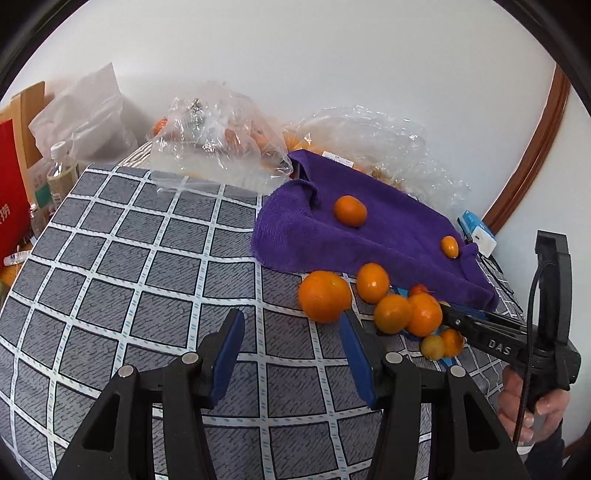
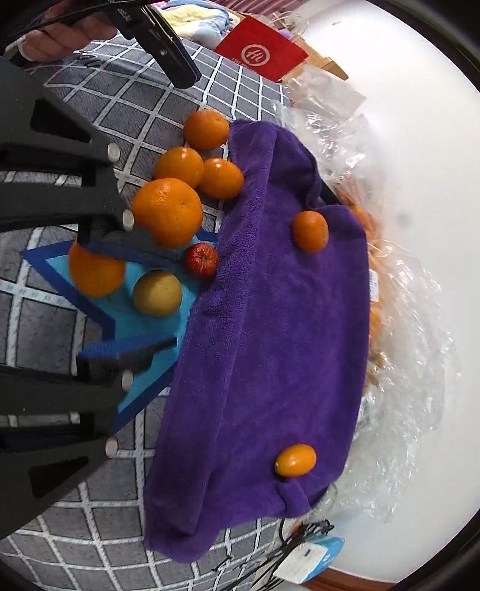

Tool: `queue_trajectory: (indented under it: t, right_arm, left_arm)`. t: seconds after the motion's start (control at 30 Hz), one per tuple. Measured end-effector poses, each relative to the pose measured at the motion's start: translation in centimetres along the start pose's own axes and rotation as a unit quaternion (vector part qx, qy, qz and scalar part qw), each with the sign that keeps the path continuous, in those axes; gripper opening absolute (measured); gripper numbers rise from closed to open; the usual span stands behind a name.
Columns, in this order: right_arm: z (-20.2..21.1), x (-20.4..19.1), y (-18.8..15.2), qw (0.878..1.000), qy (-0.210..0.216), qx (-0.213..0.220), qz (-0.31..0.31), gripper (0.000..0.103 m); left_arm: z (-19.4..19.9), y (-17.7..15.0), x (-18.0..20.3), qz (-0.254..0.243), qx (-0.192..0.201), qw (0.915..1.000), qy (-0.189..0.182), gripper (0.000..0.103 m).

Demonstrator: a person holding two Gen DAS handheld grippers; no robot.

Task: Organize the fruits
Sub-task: 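Grasp a yellow-green fruit with the right tool while the left tool grasps a large orange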

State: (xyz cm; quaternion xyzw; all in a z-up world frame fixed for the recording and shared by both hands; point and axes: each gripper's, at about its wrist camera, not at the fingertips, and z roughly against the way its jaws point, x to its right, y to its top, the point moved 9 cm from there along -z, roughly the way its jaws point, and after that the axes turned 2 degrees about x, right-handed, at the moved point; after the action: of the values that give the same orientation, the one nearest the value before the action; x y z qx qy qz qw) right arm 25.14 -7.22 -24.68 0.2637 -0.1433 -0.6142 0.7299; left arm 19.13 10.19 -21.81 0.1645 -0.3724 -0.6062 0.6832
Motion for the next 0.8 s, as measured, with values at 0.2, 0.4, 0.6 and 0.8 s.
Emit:
queue_trajectory:
  t: [0.2, 0.4, 0.6, 0.8]
  right_arm:
    - [2.3, 1.6, 0.1, 0.999, 0.002, 0.038, -0.001, 0.027]
    - [4.3, 6.0, -1.8, 0.997, -0.051, 0.045, 0.03, 0.026]
    - [4.0, 8.9, -3.2, 0.998, -0.045, 0.035, 0.003, 0.027]
    - [4.0, 9.2, -3.2, 0.998, -0.037, 0.04, -0.01, 0.027]
  left_arm:
    - [-0.2, -0.1, -0.1, -0.005, 0.0, 1.0, 0.006, 0.051]
    - [-0.4, -0.3, 0.9, -0.029, -0.002, 0.9995, 0.011, 0.051]
    - [-1.1, 0.7, 3.4, -0.031, -0.032, 0.999, 0.001, 0.05]
    - [-3.9, 0.9, 4.2, -0.069, -0.047, 0.9937, 0.075, 0.05]
